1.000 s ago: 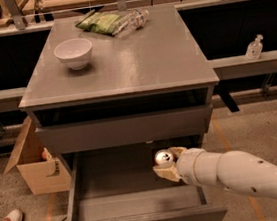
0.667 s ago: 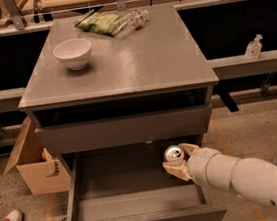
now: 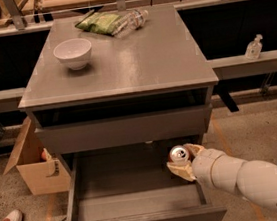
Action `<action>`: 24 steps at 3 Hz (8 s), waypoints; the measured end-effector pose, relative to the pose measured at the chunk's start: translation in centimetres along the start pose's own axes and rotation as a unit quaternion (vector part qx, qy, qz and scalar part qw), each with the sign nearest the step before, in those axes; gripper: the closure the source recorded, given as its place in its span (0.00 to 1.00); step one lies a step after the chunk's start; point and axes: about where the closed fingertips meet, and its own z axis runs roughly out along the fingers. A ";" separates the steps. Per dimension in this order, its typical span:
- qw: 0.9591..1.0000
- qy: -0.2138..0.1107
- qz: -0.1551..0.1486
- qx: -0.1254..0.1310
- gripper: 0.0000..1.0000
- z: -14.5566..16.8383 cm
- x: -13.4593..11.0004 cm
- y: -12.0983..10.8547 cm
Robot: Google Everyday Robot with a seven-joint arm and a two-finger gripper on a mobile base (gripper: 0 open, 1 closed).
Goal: Pick coke can from middle drawer and place on counter
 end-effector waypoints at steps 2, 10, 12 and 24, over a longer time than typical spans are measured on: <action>0.999 -0.033 -0.034 0.006 1.00 -0.6 -6.1 -3.0; 0.977 -0.121 -0.161 0.064 1.00 -8.7 -24.2 -10.1; 0.983 -0.089 -0.159 0.003 1.00 -4.2 -28.1 -12.5; 0.987 0.083 0.016 -0.136 0.00 3.0 -28.9 -15.7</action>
Offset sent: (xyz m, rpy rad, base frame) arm 0.0676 -0.0054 0.1117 -0.0434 -0.1733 0.0564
